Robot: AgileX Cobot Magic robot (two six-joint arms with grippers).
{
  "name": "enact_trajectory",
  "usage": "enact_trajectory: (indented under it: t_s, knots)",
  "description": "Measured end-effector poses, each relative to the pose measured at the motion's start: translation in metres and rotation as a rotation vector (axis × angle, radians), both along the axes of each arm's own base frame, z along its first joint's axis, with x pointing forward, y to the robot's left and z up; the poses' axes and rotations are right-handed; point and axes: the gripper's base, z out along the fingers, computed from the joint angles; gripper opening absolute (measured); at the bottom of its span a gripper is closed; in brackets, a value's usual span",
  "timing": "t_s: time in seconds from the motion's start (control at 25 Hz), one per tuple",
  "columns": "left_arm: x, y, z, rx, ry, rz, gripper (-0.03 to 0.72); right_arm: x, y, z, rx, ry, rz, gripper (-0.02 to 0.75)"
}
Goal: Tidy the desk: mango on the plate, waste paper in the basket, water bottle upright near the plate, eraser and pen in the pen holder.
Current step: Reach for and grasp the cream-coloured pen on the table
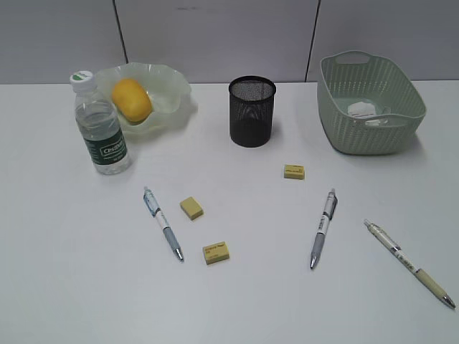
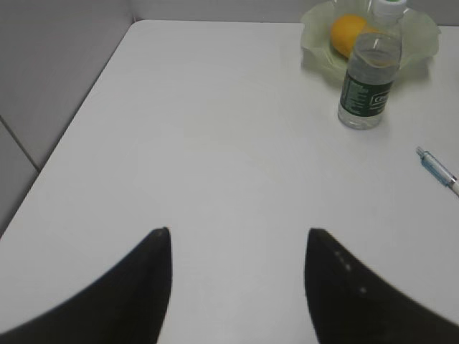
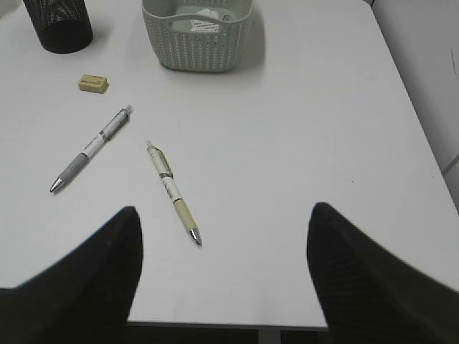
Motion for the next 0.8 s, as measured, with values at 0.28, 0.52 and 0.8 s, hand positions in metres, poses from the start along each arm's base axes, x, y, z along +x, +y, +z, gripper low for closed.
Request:
enact_trajectory:
  t_s: [0.28,0.52,0.8]
  knots:
    - [0.0002,0.0005,-0.0003,0.000,0.001,-0.049,0.396,0.0000,0.0001,0.0000,0.001,0.000,0.001,0.564]
    - [0.0002,0.0012,-0.0006,0.000,0.002,-0.124,0.349,0.0000,0.0002,0.0000,0.002,0.000,0.002,0.564]
    - [0.0003,0.0016,-0.0005,0.000,0.001,-0.164,0.334,0.0000,0.0002,0.0000,0.002,0.000,0.002,0.564]
